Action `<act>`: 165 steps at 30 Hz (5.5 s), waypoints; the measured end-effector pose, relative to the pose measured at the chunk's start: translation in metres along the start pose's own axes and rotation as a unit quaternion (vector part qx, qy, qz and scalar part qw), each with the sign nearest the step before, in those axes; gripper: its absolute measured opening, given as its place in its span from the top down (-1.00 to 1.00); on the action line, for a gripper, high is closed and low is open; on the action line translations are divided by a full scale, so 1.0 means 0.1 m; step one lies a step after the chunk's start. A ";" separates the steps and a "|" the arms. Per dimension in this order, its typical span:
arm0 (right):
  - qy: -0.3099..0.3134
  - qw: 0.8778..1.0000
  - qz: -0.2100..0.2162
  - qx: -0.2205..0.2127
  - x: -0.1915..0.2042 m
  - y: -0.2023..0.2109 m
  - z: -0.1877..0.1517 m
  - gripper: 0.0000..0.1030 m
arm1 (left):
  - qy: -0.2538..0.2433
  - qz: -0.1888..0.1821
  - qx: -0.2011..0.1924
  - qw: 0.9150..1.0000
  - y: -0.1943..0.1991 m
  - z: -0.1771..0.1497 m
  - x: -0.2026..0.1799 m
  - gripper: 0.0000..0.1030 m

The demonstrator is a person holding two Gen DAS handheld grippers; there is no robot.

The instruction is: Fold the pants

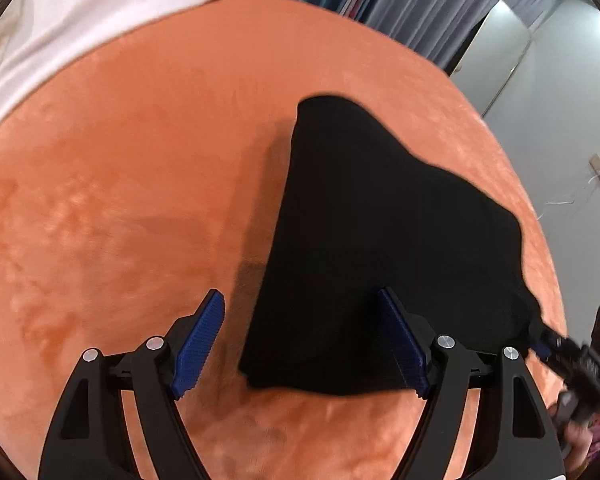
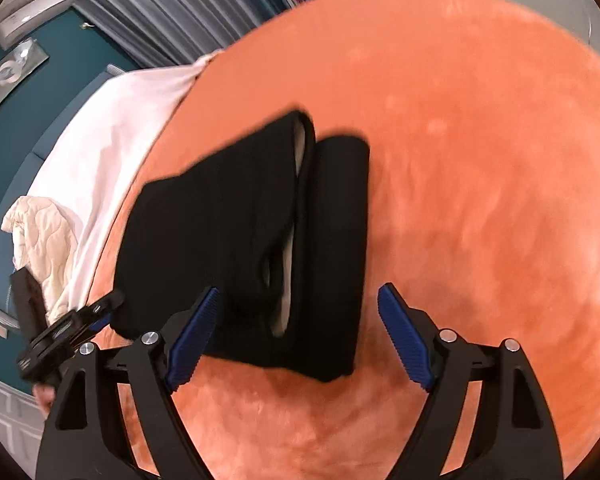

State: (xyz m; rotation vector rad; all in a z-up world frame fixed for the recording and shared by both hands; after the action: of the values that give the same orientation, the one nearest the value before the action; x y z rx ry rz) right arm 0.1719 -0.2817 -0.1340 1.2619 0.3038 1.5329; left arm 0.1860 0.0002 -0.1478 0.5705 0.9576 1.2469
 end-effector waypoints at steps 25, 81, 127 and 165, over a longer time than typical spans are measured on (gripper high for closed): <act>-0.009 0.994 -0.009 -0.113 -0.31 1.16 -0.71 0.02 | -0.083 0.026 -0.050 0.995 1.05 -0.90 -0.41 0.09; 0.185 0.976 -0.040 -0.109 1.04 0.26 -0.24 0.20 | -0.078 0.170 -0.091 0.978 0.88 -0.61 -0.04 -0.48; 0.149 0.982 -0.093 -0.069 -0.02 0.67 -0.93 0.36 | -0.169 0.170 -0.022 0.971 0.40 -1.03 -0.99 -0.58; 0.089 0.987 -0.045 -0.124 0.07 0.73 -0.12 0.70 | -0.176 0.169 -0.013 0.970 0.25 -1.15 -0.91 -0.69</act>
State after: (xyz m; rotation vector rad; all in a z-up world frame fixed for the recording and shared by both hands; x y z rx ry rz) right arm 0.1222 -0.2999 -0.0815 0.9064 0.2714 1.5559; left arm 0.0728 -0.0957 -0.1595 0.9286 0.5587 1.3956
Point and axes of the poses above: each gripper's, at about its wrist camera, not at the fingertips, and y roughly against the way its jaws point, x to its left, z to its top, the point moved 6 cm from there along -y, roughly the way its jaws point, and after that the axes turned 4 degrees about -y, right-handed, at the moved point
